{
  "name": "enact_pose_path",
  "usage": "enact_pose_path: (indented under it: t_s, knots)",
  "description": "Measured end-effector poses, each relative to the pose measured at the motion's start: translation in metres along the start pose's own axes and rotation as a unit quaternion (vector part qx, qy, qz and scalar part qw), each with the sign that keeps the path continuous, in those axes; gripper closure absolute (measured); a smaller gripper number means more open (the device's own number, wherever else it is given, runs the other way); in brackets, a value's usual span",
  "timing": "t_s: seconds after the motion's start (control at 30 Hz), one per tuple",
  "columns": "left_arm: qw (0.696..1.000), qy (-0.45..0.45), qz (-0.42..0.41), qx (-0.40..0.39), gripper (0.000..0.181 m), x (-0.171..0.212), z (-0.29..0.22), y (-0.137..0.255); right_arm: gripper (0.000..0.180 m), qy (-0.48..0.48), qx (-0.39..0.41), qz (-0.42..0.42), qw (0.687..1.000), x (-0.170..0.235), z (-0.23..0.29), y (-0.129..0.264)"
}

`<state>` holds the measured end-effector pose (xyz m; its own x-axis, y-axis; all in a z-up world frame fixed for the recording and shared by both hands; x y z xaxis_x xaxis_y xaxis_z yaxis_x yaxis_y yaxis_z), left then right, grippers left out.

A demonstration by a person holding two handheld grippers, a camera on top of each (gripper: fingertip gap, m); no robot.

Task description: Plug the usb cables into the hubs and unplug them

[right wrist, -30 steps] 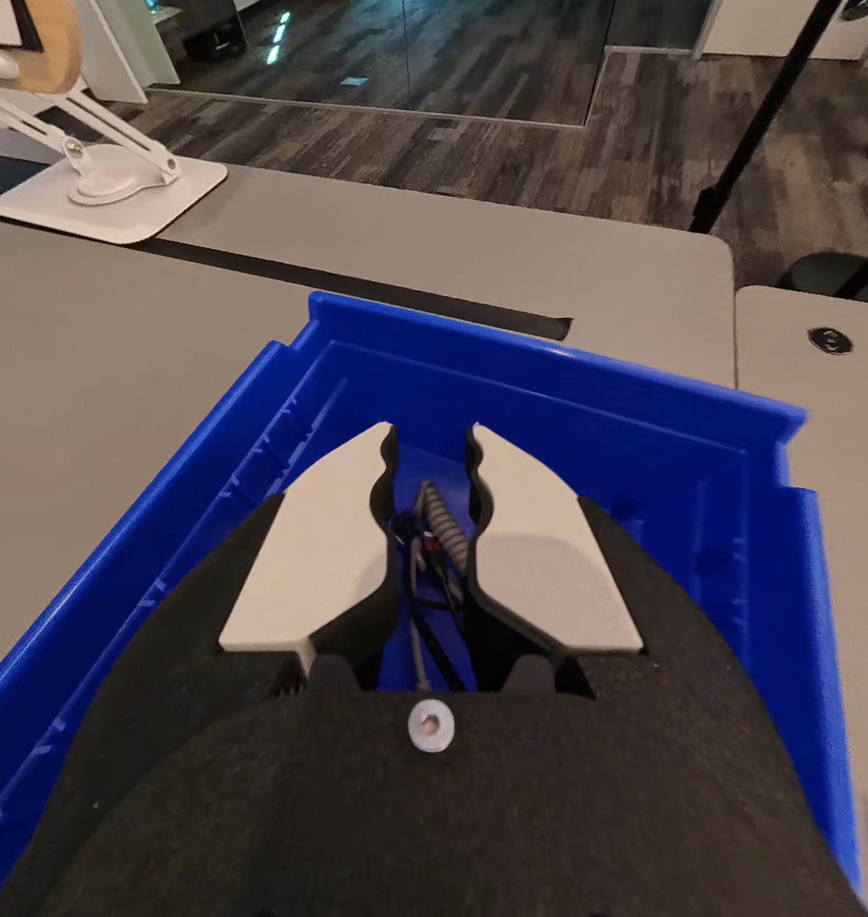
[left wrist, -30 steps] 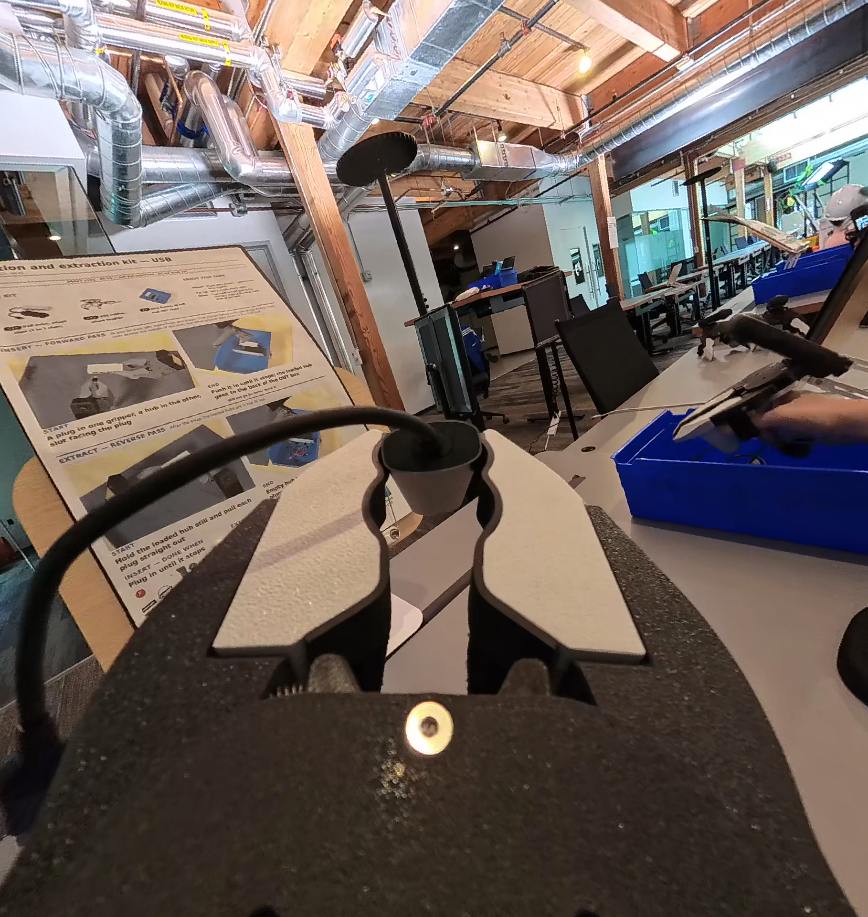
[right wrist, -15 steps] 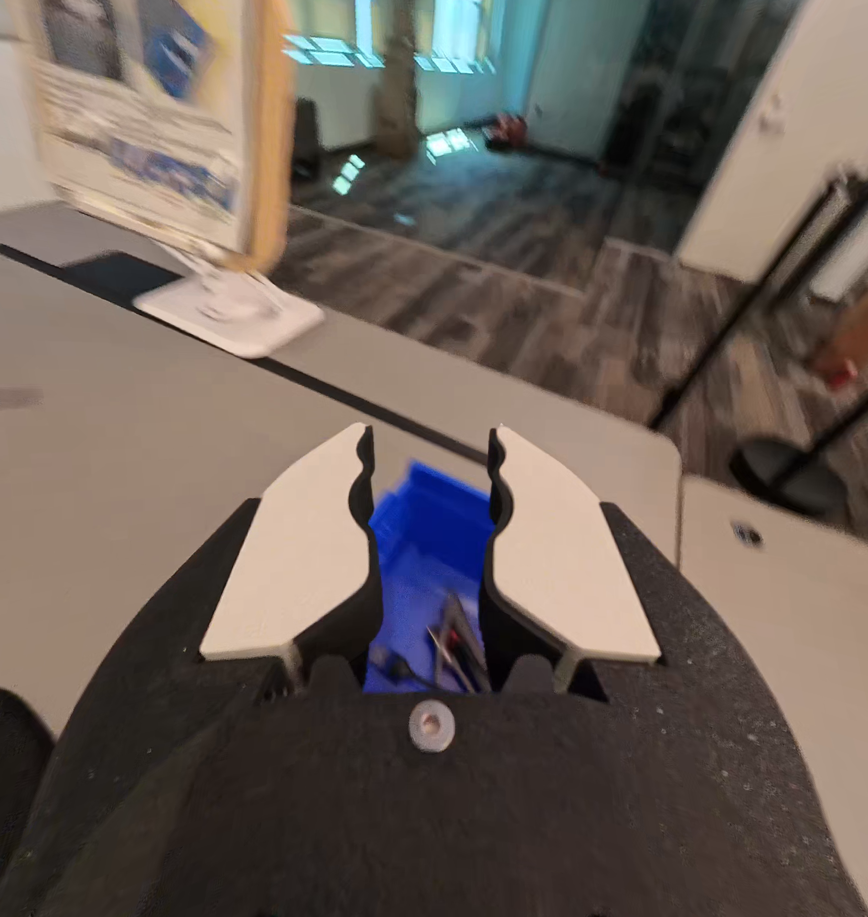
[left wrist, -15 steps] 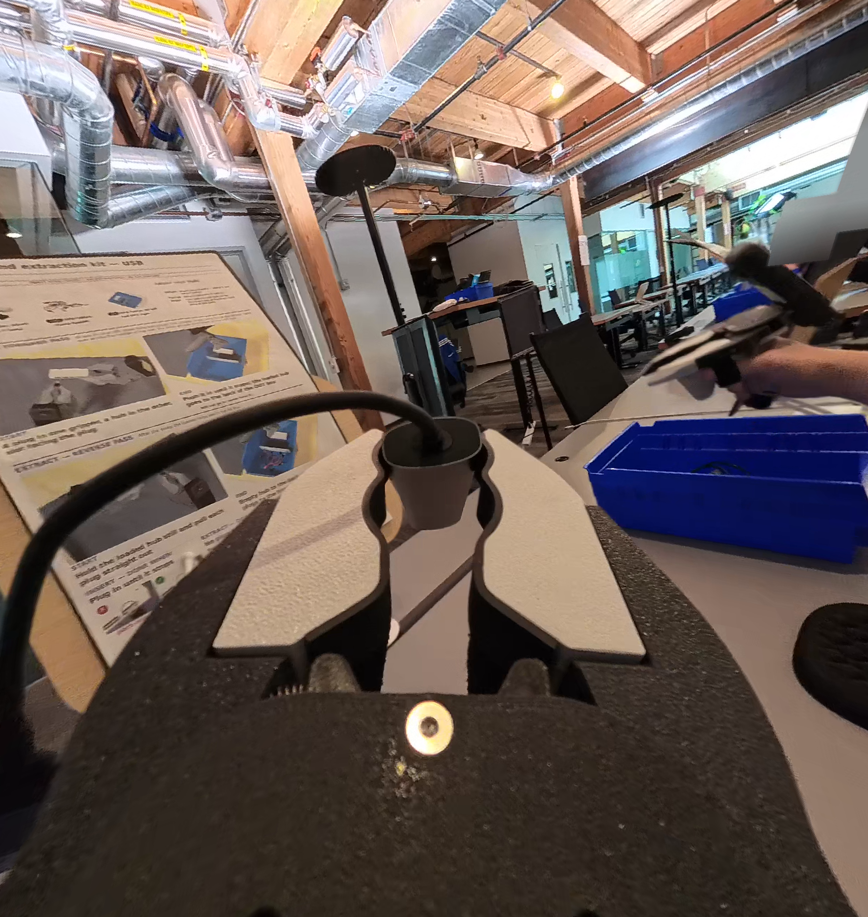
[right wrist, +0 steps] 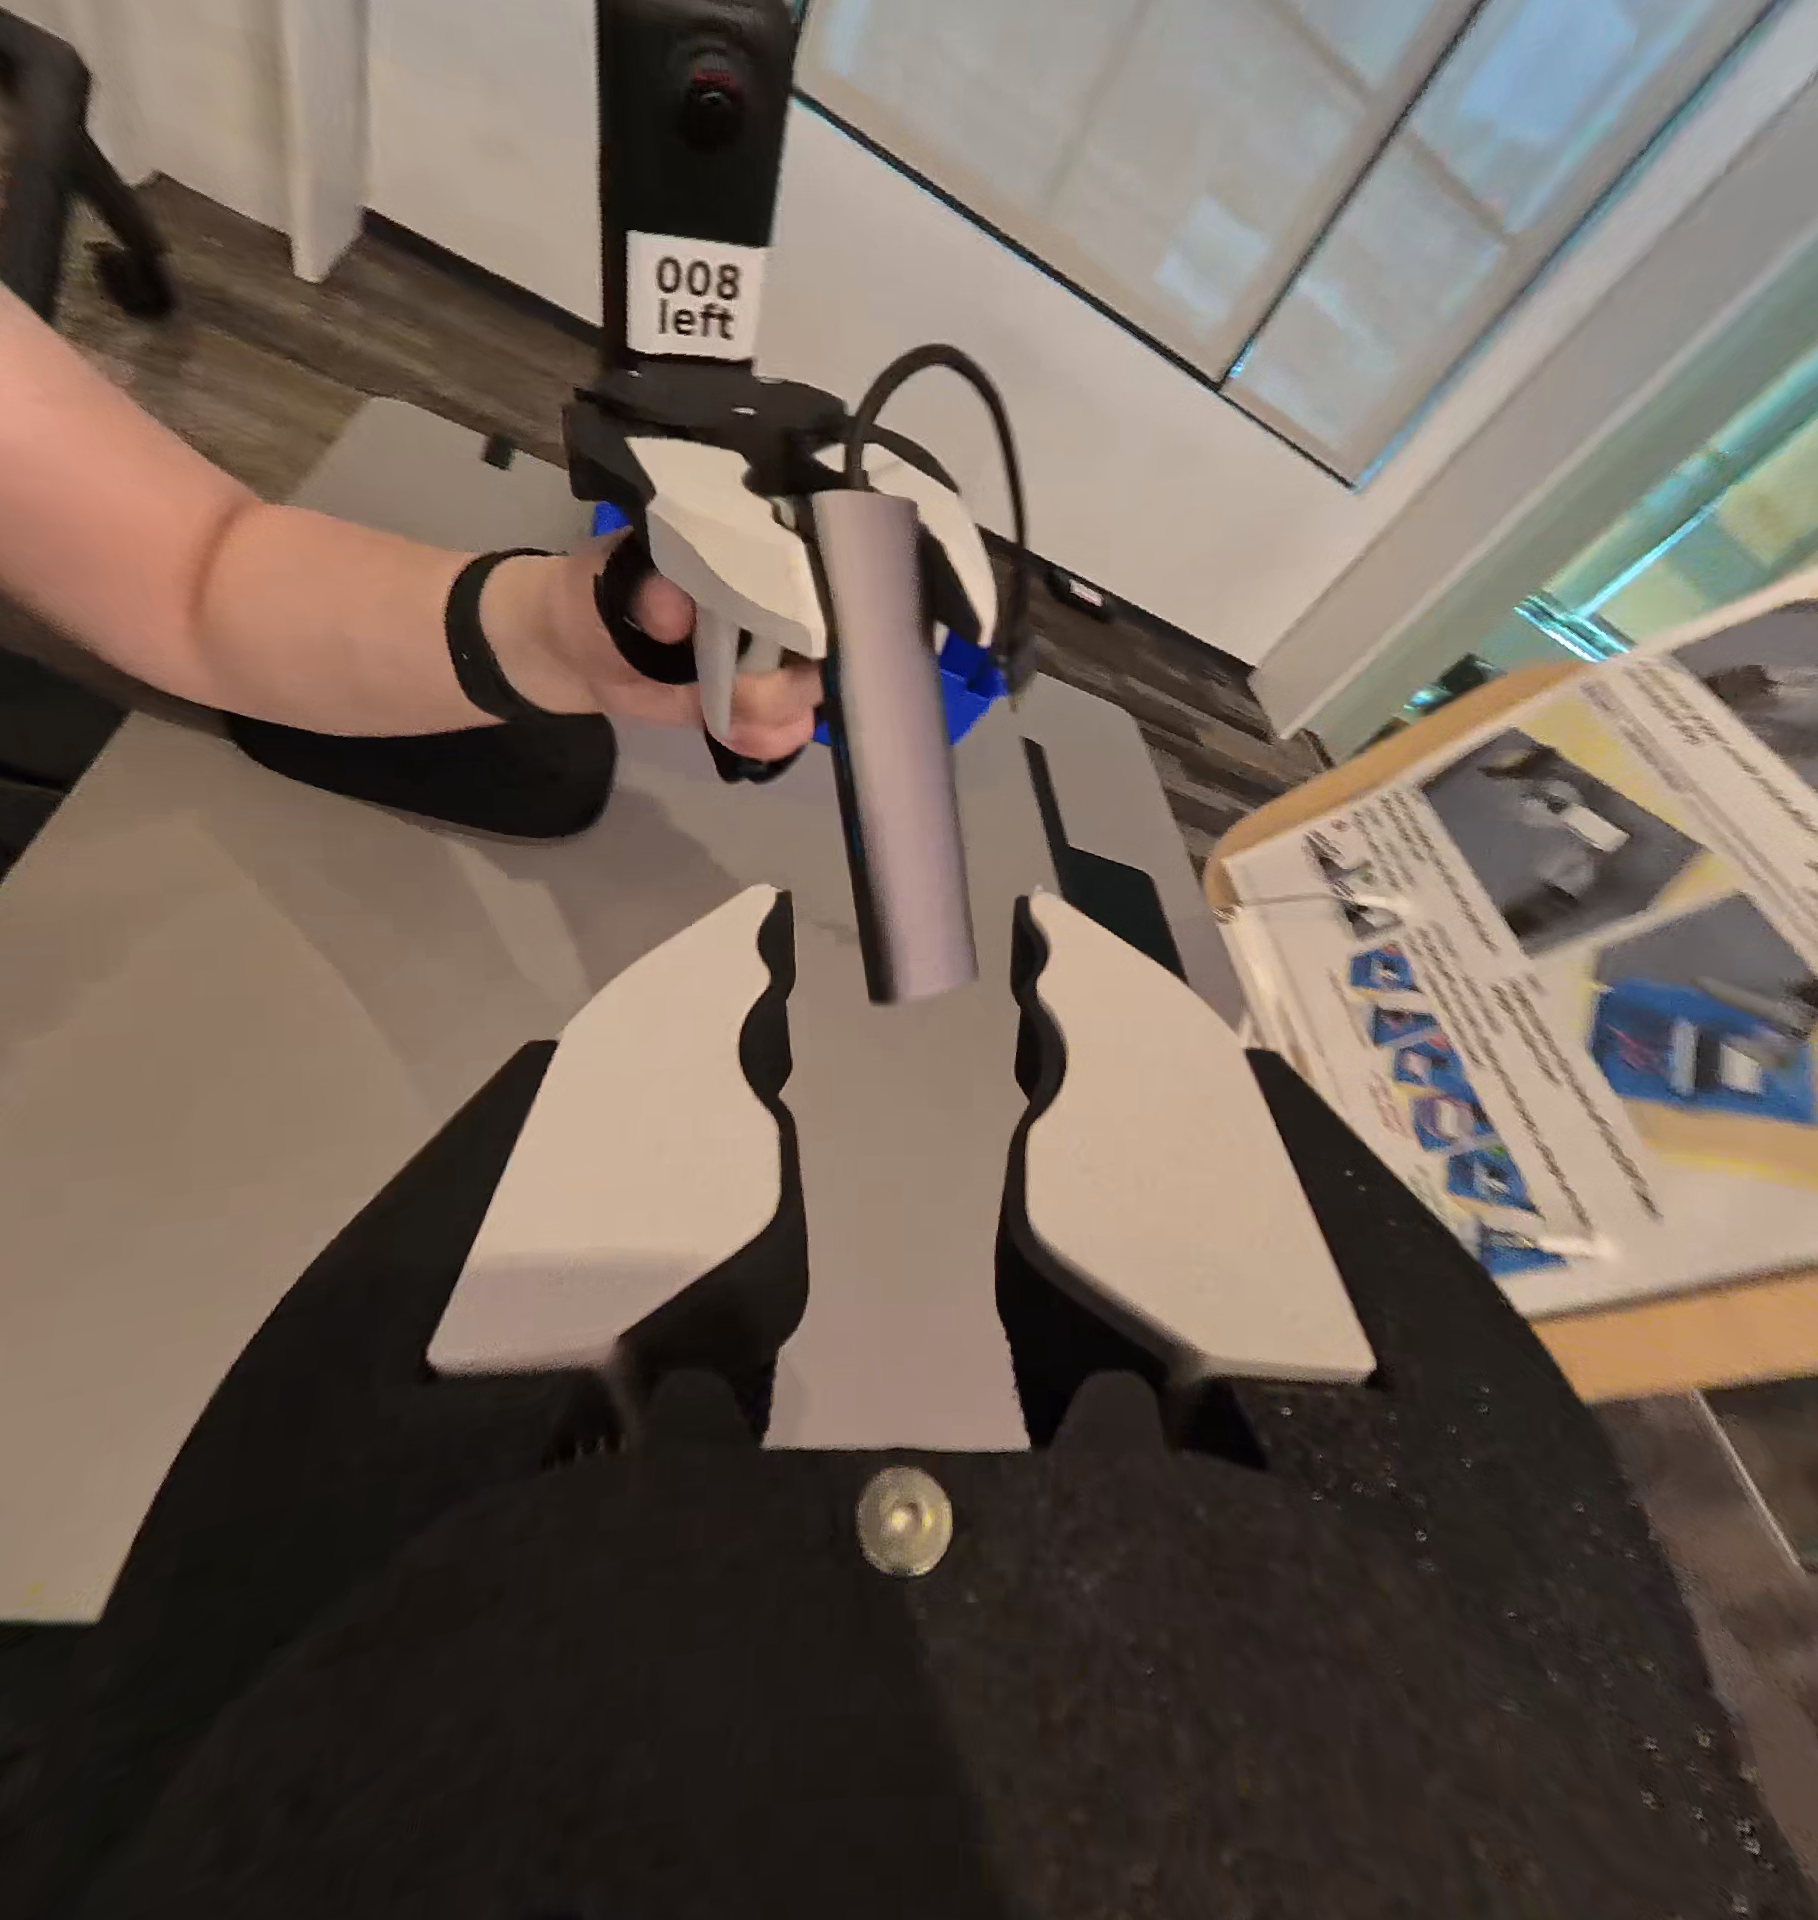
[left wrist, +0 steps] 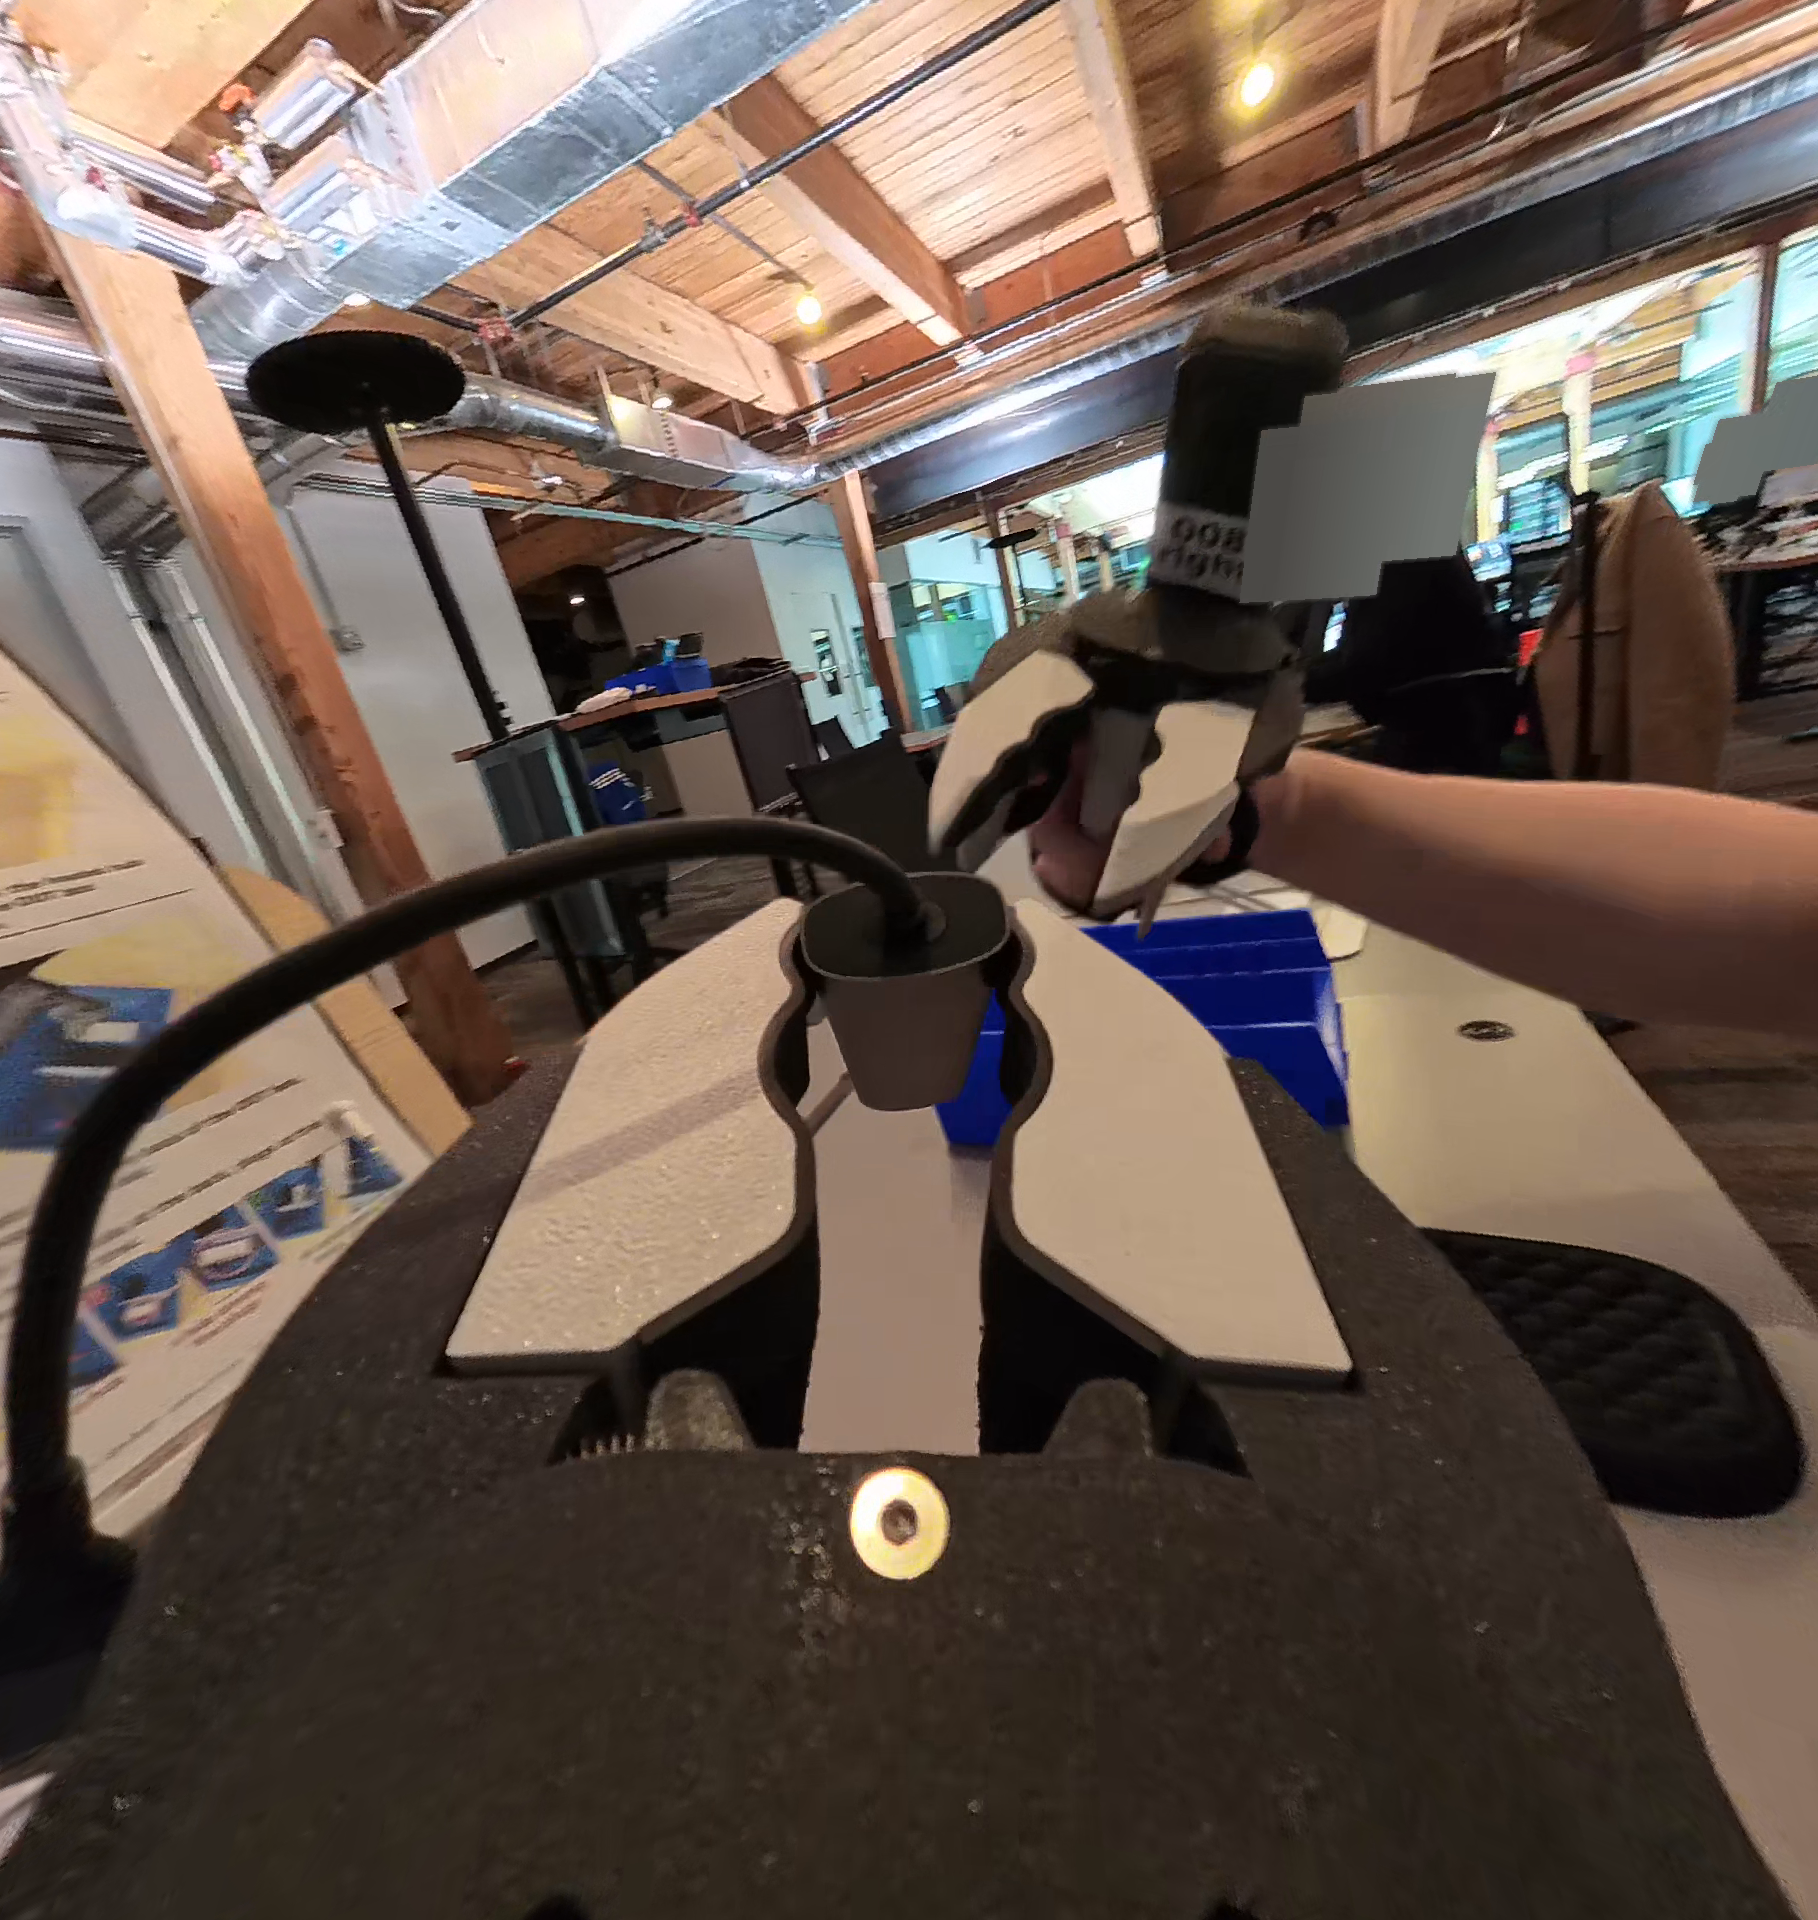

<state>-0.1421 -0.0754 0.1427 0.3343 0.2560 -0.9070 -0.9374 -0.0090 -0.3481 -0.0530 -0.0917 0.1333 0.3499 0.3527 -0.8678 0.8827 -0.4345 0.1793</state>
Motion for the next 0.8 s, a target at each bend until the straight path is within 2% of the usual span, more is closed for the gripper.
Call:
enact_pose_path:
  t_s: [0.23,0.4,0.47,0.6,0.73,0.8]
  knots:
    - [0.999,0.019,-0.017,0.048,0.148,-0.005,-0.019,-0.004,0.137,-0.072,-0.069,-0.052,0.994,0.008,0.021,-0.038]
    - [0.997,0.014,-0.016,0.067,0.148,-0.006,-0.026,-0.005,0.148,-0.095,-0.086,-0.07,0.989,0.006,0.024,-0.037]
    - [0.997,0.022,-0.015,0.074,0.148,-0.004,-0.028,-0.007,0.149,-0.098,-0.094,-0.052,0.989,0.008,0.025,-0.035]
    - [0.997,0.035,-0.006,0.074,0.148,0.003,-0.027,-0.008,0.149,-0.086,-0.078,-0.021,0.993,0.012,0.024,-0.03]
    - [0.997,0.027,0.044,0.065,0.131,0.019,-0.025,-0.012,0.149,-0.061,-0.035,0.009,0.997,0.013,0.015,-0.014]
    - [0.994,0.04,0.08,0.058,0.129,0.033,-0.024,-0.015,0.149,-0.049,-0.016,0.018,0.998,0.012,0.012,-0.002]
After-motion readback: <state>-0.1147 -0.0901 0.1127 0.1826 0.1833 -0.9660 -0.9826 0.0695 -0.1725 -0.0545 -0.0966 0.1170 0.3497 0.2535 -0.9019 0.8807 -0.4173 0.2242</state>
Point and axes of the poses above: each gripper's, where its closed fingertips meet, y back along the fingers, x out of its underside, z = x × y across the jaws, the point moved 2 cm from there along y, back along the fingers, and after that the axes turned 6 degrees about -z, right-handed, at the moved point
